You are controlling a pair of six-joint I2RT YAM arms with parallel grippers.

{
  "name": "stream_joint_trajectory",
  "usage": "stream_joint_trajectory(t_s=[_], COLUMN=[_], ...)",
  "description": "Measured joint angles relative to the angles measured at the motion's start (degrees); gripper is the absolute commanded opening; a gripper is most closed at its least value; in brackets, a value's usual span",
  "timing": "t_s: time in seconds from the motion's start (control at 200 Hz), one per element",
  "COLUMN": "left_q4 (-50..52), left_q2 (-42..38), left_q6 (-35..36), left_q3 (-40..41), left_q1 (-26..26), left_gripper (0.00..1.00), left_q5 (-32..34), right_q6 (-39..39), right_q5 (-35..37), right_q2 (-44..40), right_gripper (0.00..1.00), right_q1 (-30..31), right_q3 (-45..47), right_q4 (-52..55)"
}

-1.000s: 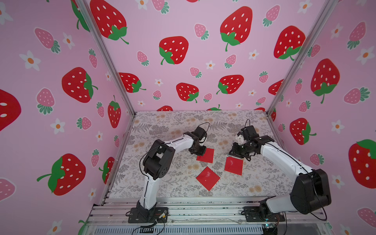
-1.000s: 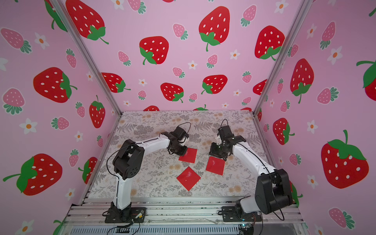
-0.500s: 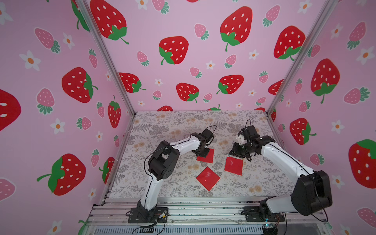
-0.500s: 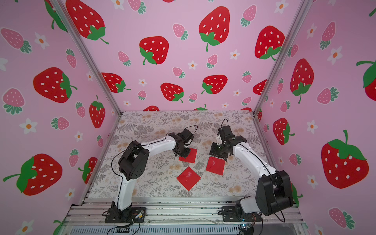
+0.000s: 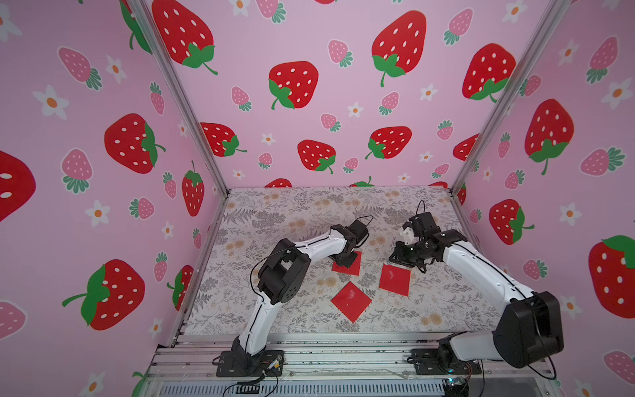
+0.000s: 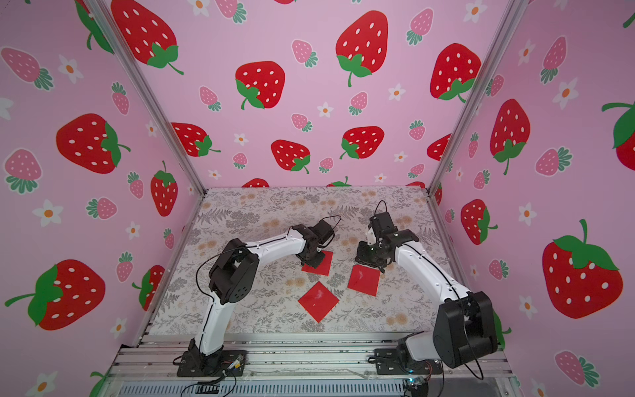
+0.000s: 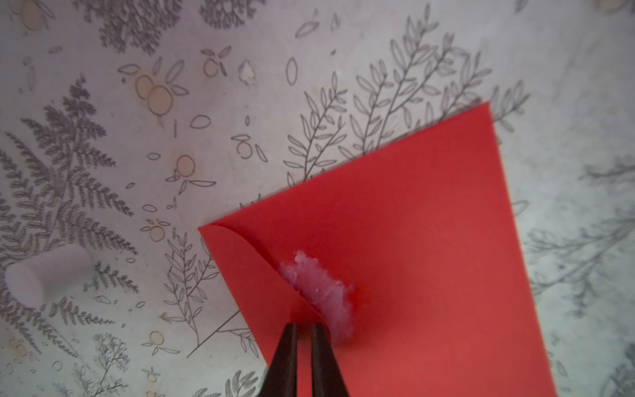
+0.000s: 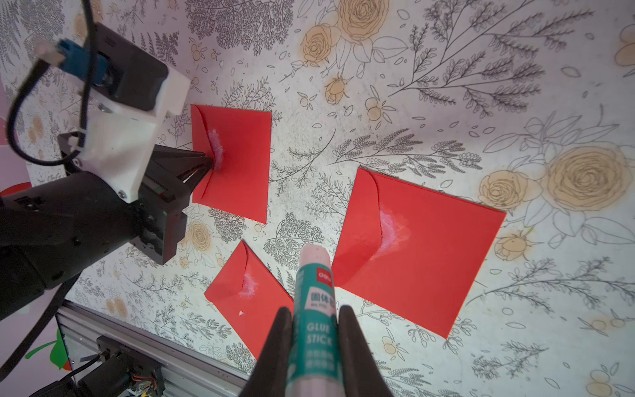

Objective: Seal the envelope with a glue stick
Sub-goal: Seal the envelope at the center of the board.

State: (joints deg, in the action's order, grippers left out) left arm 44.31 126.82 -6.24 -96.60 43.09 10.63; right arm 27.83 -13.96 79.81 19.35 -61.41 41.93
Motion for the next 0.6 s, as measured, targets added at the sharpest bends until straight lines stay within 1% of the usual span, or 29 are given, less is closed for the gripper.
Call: stream_joint_trajectory(t_s=[0.16, 0.285, 0.6], left_q4=[-1.31, -1.53, -1.25], left_q2=[-1.09, -2.08, -5.66], left_q6=[0.46, 0.66, 1.09], left_q3=[1.20, 1.97, 2.43], left_q1=[-0.15, -0.92, -2.62], left_gripper=[0.13, 0.13, 0.13], left_q5=[-0.61, -3.28, -7.52], right_q6=[-0.22, -0.24, -0.24], right_q5=[0.28, 0.55, 0.74], right_q2=[-0.33, -0.33, -0.33], right_gripper=[0.00, 0.00, 0.00], right_q1=[-0.13, -0.15, -0.15], right_q3=[-0.02, -0.04, -0.24], right_q4=[0.79, 1.18, 2.69])
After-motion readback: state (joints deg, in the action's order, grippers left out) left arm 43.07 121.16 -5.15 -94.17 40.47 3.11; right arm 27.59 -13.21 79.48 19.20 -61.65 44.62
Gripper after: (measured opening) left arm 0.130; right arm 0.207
